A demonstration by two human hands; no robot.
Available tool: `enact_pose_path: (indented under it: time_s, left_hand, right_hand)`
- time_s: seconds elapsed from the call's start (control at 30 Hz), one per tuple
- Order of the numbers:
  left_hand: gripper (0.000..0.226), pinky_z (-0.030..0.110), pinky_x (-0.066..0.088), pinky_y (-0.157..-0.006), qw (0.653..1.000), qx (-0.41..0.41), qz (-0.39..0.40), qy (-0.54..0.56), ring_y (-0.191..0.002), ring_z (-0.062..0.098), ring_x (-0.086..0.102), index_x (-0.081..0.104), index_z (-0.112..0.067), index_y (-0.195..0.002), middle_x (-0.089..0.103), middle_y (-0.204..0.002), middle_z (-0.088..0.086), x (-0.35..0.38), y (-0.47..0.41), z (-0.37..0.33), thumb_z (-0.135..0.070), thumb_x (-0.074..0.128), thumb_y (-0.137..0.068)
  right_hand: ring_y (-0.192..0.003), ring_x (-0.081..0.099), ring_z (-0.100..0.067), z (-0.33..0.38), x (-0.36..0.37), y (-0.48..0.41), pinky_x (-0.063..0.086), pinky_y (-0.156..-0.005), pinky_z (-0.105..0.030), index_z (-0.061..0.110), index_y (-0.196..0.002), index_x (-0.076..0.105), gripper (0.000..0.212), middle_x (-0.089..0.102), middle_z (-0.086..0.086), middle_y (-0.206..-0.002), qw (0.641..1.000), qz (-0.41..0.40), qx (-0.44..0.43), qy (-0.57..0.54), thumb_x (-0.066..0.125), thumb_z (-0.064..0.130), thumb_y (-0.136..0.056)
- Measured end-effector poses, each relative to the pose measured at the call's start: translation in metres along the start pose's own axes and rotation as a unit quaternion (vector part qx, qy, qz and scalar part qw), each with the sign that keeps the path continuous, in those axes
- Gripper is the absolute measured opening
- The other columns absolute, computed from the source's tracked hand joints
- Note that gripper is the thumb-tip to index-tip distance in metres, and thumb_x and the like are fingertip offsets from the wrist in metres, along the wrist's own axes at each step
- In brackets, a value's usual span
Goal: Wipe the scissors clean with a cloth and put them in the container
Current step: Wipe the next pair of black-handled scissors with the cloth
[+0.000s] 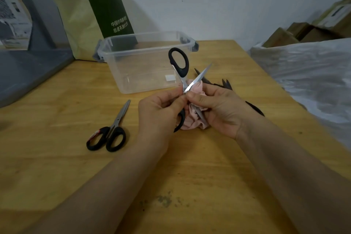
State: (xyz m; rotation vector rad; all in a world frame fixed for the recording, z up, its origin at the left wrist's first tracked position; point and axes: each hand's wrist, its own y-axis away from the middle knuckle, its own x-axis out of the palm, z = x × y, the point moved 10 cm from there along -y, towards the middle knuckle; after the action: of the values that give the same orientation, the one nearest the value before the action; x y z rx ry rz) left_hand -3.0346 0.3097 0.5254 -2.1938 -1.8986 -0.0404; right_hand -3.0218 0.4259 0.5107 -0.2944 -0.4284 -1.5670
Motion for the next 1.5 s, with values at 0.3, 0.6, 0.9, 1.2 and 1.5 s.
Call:
enact_pose_path:
  time_s: [0.3, 0.6, 0.9, 1.2, 1.5]
  left_hand:
    - [0.019, 0.026, 0.058, -0.071, 0.999, 0.012, 0.034, -0.019, -0.082, 0.015, 0.071, 0.070, -0.011, -0.096, 0.073, -0.090, 0.003, 0.009, 0.001, -0.003, 0.002, 0.062, -0.084]
    - [0.022, 0.021, 0.056, -0.061, 1.000, 0.002, 0.020, -0.008, -0.068, 0.010, 0.070, 0.070, -0.019, -0.081, 0.073, -0.071, -0.002, 0.004, 0.002, 0.000, 0.001, 0.064, -0.083]
    - [0.017, 0.022, 0.057, -0.062, 1.000, -0.001, 0.014, -0.018, -0.070, 0.013, 0.070, 0.071, -0.012, -0.089, 0.073, -0.077, 0.000, 0.006, 0.001, -0.001, 0.002, 0.065, -0.082]
    - [0.019, 0.020, 0.057, -0.062, 0.999, 0.020, 0.016, -0.035, -0.064, 0.007, 0.068, 0.070, -0.014, -0.086, 0.071, -0.065, -0.007, 0.007, 0.003, -0.005, 0.004, 0.065, -0.082]
    - [0.021, 0.022, 0.058, -0.065, 0.999, 0.006, 0.011, -0.033, -0.067, 0.008, 0.069, 0.070, -0.017, -0.082, 0.072, -0.068, -0.006, 0.004, 0.002, -0.002, 0.003, 0.065, -0.083]
  right_hand:
    - [-0.067, 0.064, -0.020, 0.007, -0.006, 0.000, 0.057, -0.065, -0.032, 0.001, -0.090, 0.068, 0.032, 0.068, -0.013, -0.077, 0.997, -0.063, -0.024, -0.036, 0.070, 0.007, -0.059]
    - [-0.075, 0.062, -0.026, 0.003, -0.011, -0.001, 0.055, -0.073, -0.041, 0.001, -0.096, 0.067, 0.028, 0.068, -0.015, -0.084, 0.998, -0.068, -0.016, -0.009, 0.072, 0.009, -0.069]
    - [-0.063, 0.067, -0.023, 0.014, -0.019, -0.003, 0.059, -0.065, -0.039, 0.003, -0.083, 0.068, 0.011, 0.070, -0.012, -0.070, 0.993, -0.101, -0.049, -0.029, 0.072, 0.009, -0.074]
    - [-0.072, 0.065, -0.029, 0.018, -0.029, -0.004, 0.059, -0.066, -0.042, 0.001, -0.085, 0.068, 0.030, 0.071, -0.019, -0.082, 0.990, -0.125, -0.058, -0.028, 0.078, 0.015, -0.060]
    - [-0.065, 0.068, -0.025, 0.011, -0.024, -0.005, 0.059, -0.061, -0.040, 0.004, -0.081, 0.069, 0.027, 0.071, -0.013, -0.072, 0.991, -0.124, -0.039, -0.016, 0.078, 0.015, -0.058]
